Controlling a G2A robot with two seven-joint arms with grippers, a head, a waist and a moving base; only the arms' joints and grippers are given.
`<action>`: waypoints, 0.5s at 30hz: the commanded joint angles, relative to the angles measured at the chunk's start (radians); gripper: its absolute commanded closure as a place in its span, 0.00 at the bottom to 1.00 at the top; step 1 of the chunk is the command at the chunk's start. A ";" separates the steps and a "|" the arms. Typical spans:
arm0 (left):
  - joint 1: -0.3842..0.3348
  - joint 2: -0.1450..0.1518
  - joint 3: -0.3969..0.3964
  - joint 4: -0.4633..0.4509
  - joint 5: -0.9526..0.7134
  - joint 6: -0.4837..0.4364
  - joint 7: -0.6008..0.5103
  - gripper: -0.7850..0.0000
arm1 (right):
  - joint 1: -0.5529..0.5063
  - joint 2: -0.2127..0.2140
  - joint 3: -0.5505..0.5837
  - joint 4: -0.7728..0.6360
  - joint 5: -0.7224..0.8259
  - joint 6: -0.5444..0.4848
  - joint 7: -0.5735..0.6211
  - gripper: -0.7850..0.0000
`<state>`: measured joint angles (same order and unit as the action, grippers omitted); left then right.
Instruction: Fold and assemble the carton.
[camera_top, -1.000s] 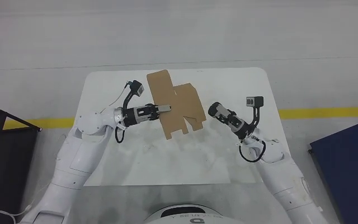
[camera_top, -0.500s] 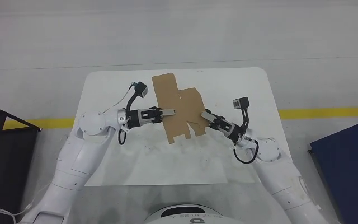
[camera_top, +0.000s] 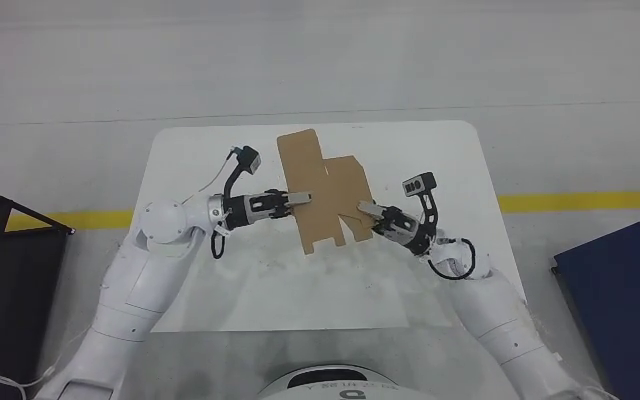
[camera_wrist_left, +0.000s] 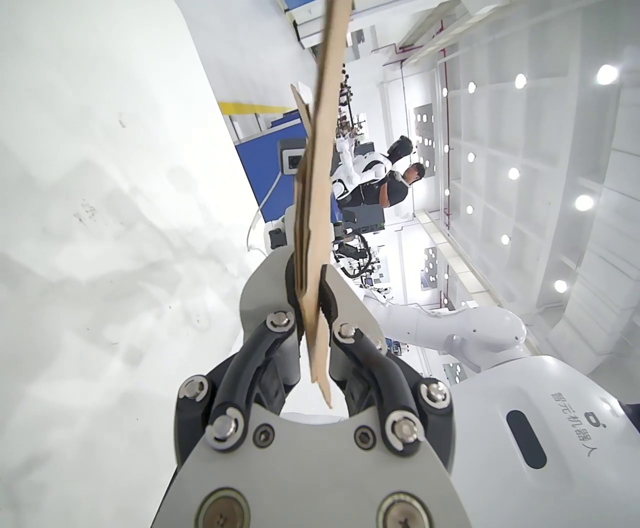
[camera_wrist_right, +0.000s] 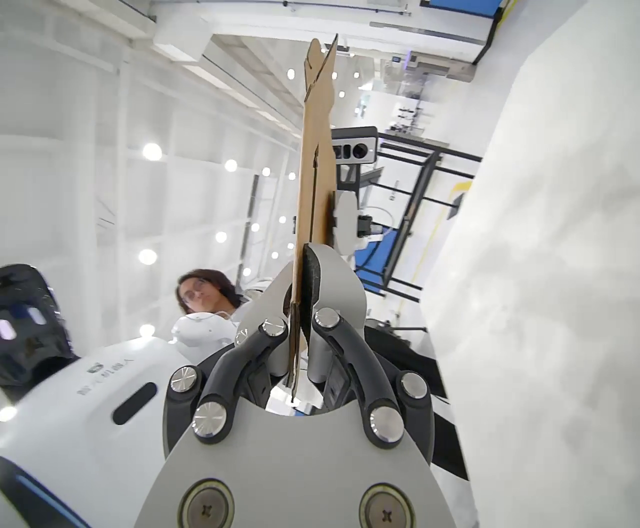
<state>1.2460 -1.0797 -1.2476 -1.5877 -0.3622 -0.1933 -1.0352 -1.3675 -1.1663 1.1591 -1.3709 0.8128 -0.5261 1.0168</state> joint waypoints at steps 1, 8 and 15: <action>0.010 0.004 -0.027 0.005 -0.029 -0.007 0.001 0.00 | 0.009 -0.004 0.000 0.032 0.104 0.027 0.049 1.00; 0.055 0.015 -0.111 0.022 -0.116 -0.022 -0.002 0.00 | 0.028 -0.017 0.001 0.109 0.294 0.090 0.147 1.00; 0.087 0.020 -0.140 0.034 -0.174 -0.026 -0.015 0.00 | 0.028 -0.017 0.001 0.109 0.294 0.090 0.147 1.00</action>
<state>1.3310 -1.0599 -1.3897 -1.5541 -0.5367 -0.2187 -1.0489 -1.3394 -1.1831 1.1604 -1.2615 1.1063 -0.4361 1.1637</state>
